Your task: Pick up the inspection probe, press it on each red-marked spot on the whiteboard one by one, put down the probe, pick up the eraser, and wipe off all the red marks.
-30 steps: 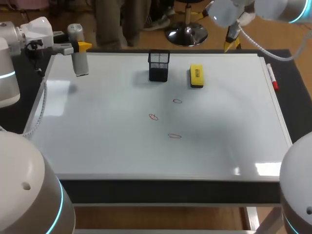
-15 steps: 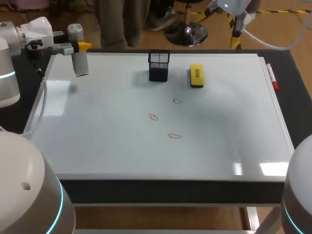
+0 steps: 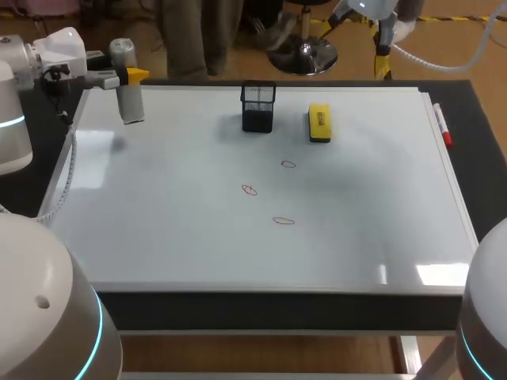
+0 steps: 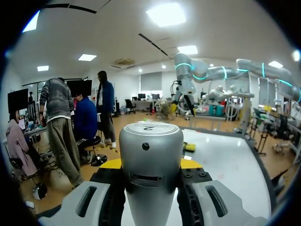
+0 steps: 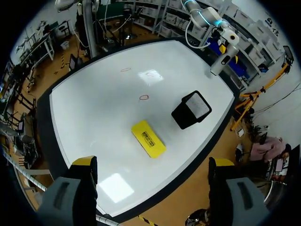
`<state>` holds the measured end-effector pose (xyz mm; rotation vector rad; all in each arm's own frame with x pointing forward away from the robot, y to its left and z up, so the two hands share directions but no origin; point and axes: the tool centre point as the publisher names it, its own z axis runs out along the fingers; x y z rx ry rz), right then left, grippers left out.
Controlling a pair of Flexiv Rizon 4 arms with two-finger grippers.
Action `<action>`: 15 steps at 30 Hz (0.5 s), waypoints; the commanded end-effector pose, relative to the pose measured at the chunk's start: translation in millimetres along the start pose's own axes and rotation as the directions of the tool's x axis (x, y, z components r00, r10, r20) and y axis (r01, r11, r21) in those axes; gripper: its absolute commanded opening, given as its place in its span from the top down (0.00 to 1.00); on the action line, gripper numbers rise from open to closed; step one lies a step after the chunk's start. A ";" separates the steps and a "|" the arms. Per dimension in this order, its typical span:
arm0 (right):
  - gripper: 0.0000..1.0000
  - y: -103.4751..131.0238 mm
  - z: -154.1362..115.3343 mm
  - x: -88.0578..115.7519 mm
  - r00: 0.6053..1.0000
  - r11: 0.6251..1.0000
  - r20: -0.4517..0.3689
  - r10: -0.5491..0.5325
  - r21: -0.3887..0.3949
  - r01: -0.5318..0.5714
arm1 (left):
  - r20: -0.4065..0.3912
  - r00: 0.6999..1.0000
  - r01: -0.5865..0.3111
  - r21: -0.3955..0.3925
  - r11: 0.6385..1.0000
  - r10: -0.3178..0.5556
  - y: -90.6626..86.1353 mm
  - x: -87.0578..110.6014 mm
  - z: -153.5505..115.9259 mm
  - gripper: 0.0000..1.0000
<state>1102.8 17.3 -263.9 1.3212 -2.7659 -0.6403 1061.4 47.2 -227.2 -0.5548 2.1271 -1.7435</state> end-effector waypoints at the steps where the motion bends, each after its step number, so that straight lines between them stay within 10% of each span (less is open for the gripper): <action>1: 0.00 -0.9 -2.6 -2.1 0.999 1.000 -0.042 -0.001 0.001 0.001 | 0.002 1.000 -0.001 0.001 1.000 0.001 -0.7 0.5 0.0 1.00; 15: 0.00 1.5 3.0 0.3 0.997 0.999 -0.057 -0.050 0.013 0.051 | 0.002 1.000 -0.001 0.001 1.000 0.001 -0.7 0.5 0.0 1.00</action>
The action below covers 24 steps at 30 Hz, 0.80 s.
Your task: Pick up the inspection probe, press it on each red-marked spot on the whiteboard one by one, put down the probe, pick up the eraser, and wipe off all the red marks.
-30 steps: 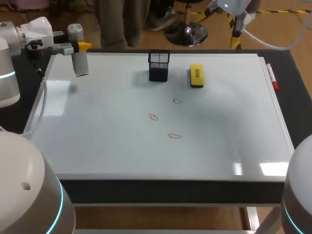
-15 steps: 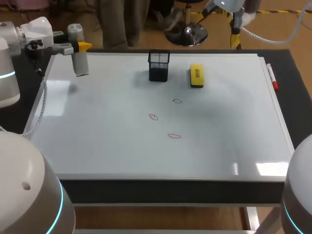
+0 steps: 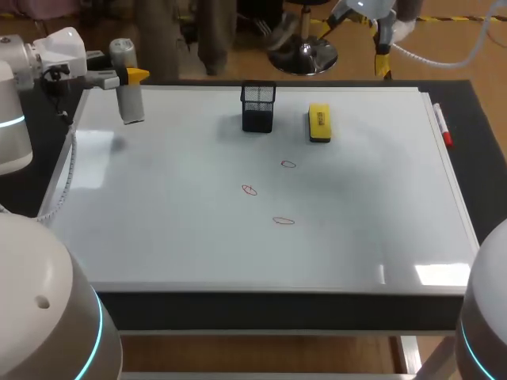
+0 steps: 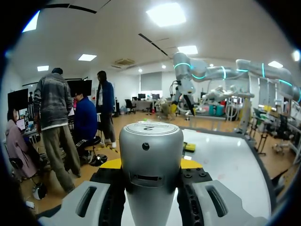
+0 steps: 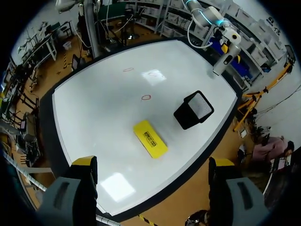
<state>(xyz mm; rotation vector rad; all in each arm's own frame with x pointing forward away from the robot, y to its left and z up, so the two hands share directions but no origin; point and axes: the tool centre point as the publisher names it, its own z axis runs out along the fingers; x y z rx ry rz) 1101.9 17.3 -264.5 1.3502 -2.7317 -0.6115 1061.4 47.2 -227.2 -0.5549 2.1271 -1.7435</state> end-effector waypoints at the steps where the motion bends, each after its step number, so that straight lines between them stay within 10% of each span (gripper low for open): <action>1: 0.00 1.6 4.8 0.7 0.998 0.999 -0.035 -0.044 0.022 0.045 | 0.002 1.000 -0.001 0.001 1.000 0.001 -0.7 0.5 0.0 1.00; 24: 0.00 22.5 75.7 14.1 0.886 0.874 -0.139 -0.441 0.154 0.460 | 0.002 1.000 -0.001 0.001 1.000 0.001 -0.7 0.5 0.0 1.00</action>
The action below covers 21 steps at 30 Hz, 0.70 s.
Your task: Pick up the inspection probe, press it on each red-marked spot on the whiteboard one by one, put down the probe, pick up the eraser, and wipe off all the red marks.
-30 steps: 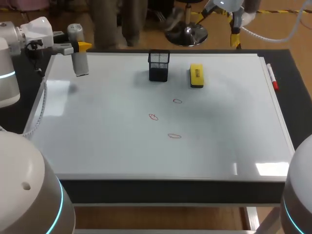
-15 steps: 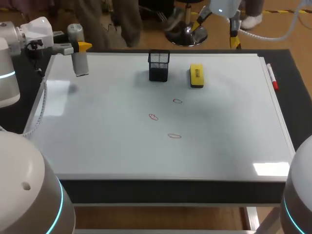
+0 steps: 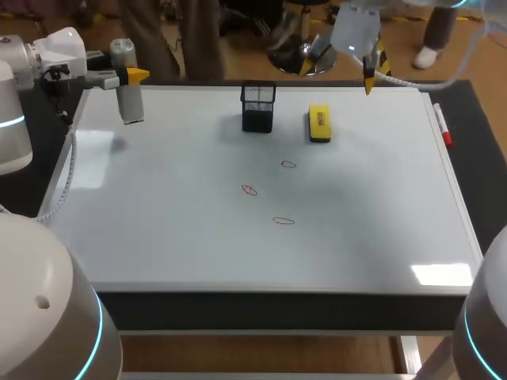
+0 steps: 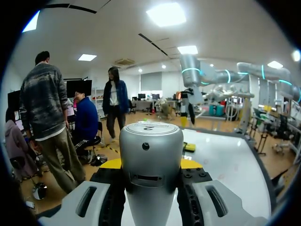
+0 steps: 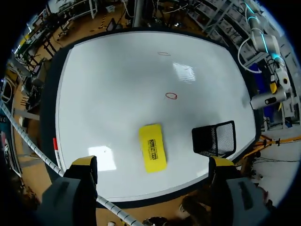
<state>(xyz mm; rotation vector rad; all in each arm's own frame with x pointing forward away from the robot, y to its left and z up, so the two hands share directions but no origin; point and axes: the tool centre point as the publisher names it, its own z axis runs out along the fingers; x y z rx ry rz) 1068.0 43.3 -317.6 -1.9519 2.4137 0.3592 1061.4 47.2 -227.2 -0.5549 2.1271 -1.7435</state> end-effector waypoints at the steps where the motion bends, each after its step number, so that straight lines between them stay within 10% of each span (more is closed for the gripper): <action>1: 0.00 5.3 14.2 1.4 0.999 0.998 -0.018 -0.043 0.051 0.044 | 0.002 1.000 -0.001 0.001 1.000 0.001 -0.7 0.5 0.0 1.00; 21: 0.00 3.7 64.4 -4.8 0.979 0.993 -0.165 -0.118 -0.006 0.119 | 0.002 1.000 -0.001 0.001 1.000 0.001 -0.7 0.5 0.0 1.00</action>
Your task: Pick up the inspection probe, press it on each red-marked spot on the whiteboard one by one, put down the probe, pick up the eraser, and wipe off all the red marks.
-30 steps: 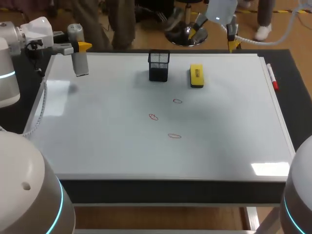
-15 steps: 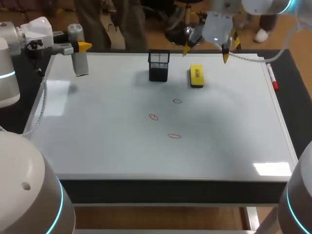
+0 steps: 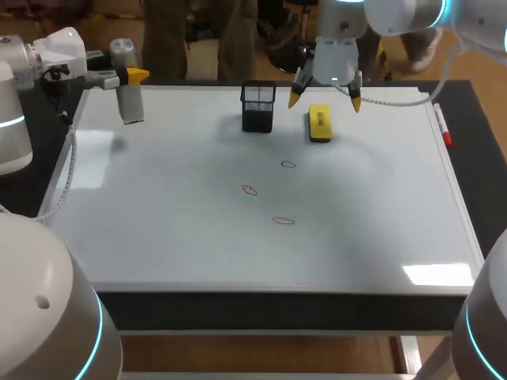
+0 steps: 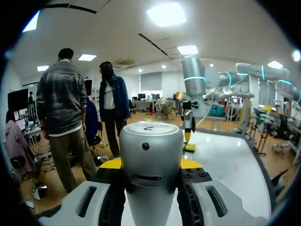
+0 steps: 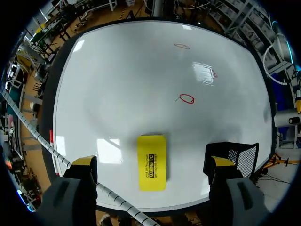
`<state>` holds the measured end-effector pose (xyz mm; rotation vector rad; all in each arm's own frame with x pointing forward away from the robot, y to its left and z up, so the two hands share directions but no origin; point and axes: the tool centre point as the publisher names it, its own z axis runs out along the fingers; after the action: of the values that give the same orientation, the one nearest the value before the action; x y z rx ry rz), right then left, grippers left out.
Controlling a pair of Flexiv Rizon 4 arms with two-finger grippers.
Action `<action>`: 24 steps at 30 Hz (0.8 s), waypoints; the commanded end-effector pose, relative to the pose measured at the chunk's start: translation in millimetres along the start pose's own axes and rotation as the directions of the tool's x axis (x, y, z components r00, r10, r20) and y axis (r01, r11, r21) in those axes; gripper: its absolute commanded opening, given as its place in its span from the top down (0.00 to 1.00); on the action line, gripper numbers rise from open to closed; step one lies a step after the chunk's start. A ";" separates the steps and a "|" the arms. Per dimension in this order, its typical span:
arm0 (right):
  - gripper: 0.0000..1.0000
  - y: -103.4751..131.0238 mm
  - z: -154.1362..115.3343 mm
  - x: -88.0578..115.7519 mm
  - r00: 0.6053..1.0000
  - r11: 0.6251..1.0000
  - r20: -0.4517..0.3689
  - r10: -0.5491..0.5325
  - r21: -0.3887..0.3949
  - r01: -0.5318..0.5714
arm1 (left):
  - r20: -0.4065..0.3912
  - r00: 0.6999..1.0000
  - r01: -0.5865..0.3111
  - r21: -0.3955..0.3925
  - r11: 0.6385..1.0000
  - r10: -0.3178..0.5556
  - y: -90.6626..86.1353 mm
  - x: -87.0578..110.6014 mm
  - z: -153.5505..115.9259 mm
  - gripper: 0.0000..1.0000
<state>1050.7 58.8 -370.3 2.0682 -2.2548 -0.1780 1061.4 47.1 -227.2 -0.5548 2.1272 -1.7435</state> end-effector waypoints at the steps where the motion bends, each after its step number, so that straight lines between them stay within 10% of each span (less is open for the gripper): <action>1: 0.00 -7.6 10.5 -1.8 1.000 1.000 -0.012 -0.008 -0.020 0.008 | 0.002 1.000 -0.001 0.001 1.000 0.001 -0.7 0.5 0.0 1.00; 24: 0.00 -19.6 45.0 -8.8 1.000 0.999 -0.029 -0.008 -0.045 0.007 | 0.002 1.000 -0.001 0.001 1.000 0.001 -0.7 0.5 0.0 1.00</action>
<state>1059.0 65.0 -414.9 2.0491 -2.2170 -0.1977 1061.4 47.2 -227.2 -0.5549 2.1272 -1.7434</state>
